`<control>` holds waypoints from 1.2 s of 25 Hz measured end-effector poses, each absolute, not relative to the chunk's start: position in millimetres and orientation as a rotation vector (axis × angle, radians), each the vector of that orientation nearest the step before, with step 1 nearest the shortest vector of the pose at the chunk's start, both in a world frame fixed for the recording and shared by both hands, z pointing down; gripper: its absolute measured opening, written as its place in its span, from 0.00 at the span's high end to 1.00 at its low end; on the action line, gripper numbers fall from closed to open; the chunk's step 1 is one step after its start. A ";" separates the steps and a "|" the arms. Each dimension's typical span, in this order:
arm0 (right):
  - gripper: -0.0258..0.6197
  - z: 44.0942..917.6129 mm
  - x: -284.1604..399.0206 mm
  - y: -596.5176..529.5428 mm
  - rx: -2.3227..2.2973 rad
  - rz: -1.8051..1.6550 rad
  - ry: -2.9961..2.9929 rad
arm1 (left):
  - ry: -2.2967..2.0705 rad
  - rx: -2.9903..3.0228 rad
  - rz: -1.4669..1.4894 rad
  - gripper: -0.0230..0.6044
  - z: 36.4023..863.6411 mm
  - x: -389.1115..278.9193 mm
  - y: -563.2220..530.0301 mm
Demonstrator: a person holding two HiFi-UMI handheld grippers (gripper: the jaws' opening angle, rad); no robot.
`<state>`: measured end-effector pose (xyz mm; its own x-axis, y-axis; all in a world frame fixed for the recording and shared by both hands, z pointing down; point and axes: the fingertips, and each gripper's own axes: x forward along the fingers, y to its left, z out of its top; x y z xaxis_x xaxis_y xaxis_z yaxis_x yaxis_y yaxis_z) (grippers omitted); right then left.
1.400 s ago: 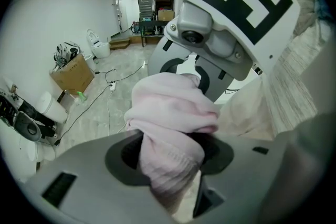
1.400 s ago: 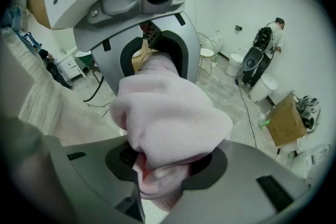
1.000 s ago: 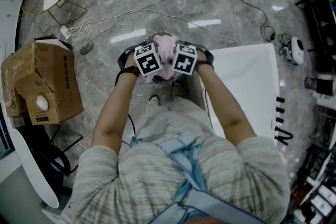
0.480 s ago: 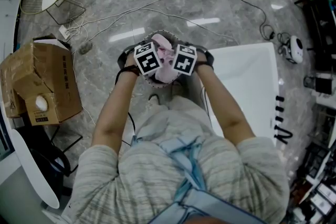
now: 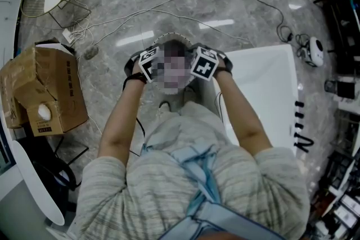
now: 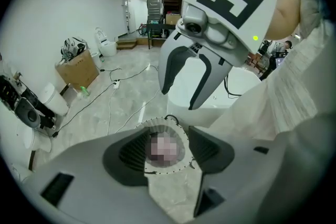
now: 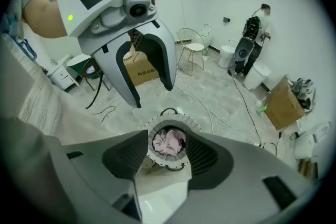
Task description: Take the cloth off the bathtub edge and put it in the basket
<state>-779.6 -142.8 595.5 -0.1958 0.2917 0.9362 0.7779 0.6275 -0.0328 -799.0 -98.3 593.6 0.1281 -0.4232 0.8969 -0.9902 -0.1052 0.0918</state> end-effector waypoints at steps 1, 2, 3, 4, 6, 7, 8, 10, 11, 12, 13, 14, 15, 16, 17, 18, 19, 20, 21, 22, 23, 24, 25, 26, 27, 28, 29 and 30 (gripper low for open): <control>0.65 593.0 -780.7 -144.1 -0.856 -0.532 -1.796 | -1.410 1.646 0.918 0.59 591.8 -799.2 -97.6; 0.65 589.5 -783.3 -146.0 -0.839 -0.497 -1.834 | -1.428 1.648 0.893 0.59 590.1 -800.3 -96.6; 0.65 585.5 -786.9 -147.8 -0.821 -0.455 -1.878 | -1.447 1.648 0.870 0.59 588.4 -802.2 -94.9; 0.65 581.6 -790.1 -149.0 -0.811 -0.404 -1.922 | -1.469 1.647 0.847 0.59 586.0 -804.6 -92.7; 0.65 574.5 -793.3 -150.6 -0.815 -0.272 -2.009 | -1.512 1.648 0.791 0.59 577.6 -807.2 -89.2; 0.65 569.9 -794.6 -151.8 -0.823 -0.188 -2.058 | -1.536 1.654 0.752 0.59 572.5 -807.0 -89.3; 0.65 563.7 -795.9 -153.0 -0.830 -0.089 -2.109 | -1.562 1.662 0.707 0.59 567.0 -806.5 -90.4; 0.65 551.5 -798.2 -155.9 -0.833 0.111 -2.196 | -1.612 1.681 0.615 0.59 556.1 -805.4 -92.6; 0.65 546.7 -798.5 -157.1 -0.831 0.181 -2.225 | -1.633 1.688 0.577 0.59 551.6 -804.9 -92.5; 0.65 543.2 -797.8 -157.7 -0.829 0.222 -2.243 | -1.652 1.695 0.545 0.59 547.7 -804.1 -92.0; 0.65 540.9 -796.2 -157.5 -0.829 0.236 -2.255 | -1.671 1.703 0.522 0.59 544.1 -803.0 -91.3; 0.65 539.2 -794.1 -156.4 -0.830 0.234 -2.263 | -1.691 1.713 0.506 0.59 540.8 -801.7 -90.5; 0.65 537.4 -791.7 -154.4 -0.834 0.222 -2.271 | -1.714 1.721 0.496 0.59 537.7 -800.7 -89.7; 0.65 535.0 -789.2 -151.6 -0.844 0.206 -2.279 | -1.736 1.726 0.488 0.59 534.8 -800.1 -88.6; 0.65 531.7 -786.8 -148.6 -0.856 0.191 -2.290 | -1.757 1.727 0.480 0.59 531.9 -799.7 -87.4; 0.65 527.6 -784.4 -145.6 -0.869 0.179 -2.304 | -1.776 1.727 0.472 0.60 529.0 -799.3 -86.4; 0.65 522.9 -782.1 -143.1 -0.881 0.172 -2.319 | -1.795 1.729 0.462 0.60 525.6 -798.8 -85.9; 0.65 518.2 -780.5 -140.9 -0.892 0.171 -2.336 | -1.816 1.732 0.449 0.61 522.1 -798.8 -86.0; 0.65 513.9 -780.0 -139.3 -0.901 0.171 -2.352 | -1.840 1.736 0.434 0.61 518.3 -799.6 -86.4; 0.65 510.1 -780.7 -138.4 -0.905 0.167 -2.369 | -1.868 1.738 0.418 0.64 514.2 -801.8 -87.0; 0.68 506.4 -782.8 -138.4 -0.905 0.160 -2.389 | -1.902 1.739 0.399 0.71 509.3 -805.2 -87.9; 0.75 502.3 -785.9 -139.3 -0.899 0.154 -2.412 | -1.940 1.738 0.376 0.75 503.4 -809.4 -89.1; 0.77 497.4 -789.5 -141.0 -0.889 0.153 -2.438 | -1.979 1.736 0.352 0.82 496.7 -813.9 -90.4; 0.81 491.5 -793.2 -143.0 -0.879 0.157 -2.467 | -2.018 1.734 0.327 0.88 489.9 -818.3 -91.5; 0.87 484.5 -796.4 -144.9 -0.869 0.163 -2.499 | -2.052 1.732 0.303 0.95 483.4 -822.1 -92.1; 0.94 476.8 -799.0 -146.3 -0.864 0.171 -2.532 | -2.079 1.732 0.280 0.96 477.8 -824.6 -92.2; 0.95 469.0 -800.6 -147.1 -0.864 0.182 -2.562 | -2.100 1.734 0.259 0.96 472.9 -825.9 -92.0; 0.95 461.5 -801.5 -147.3 -0.870 0.192 -2.586 | -2.116 1.738 0.238 0.96 468.4 -826.1 -91.9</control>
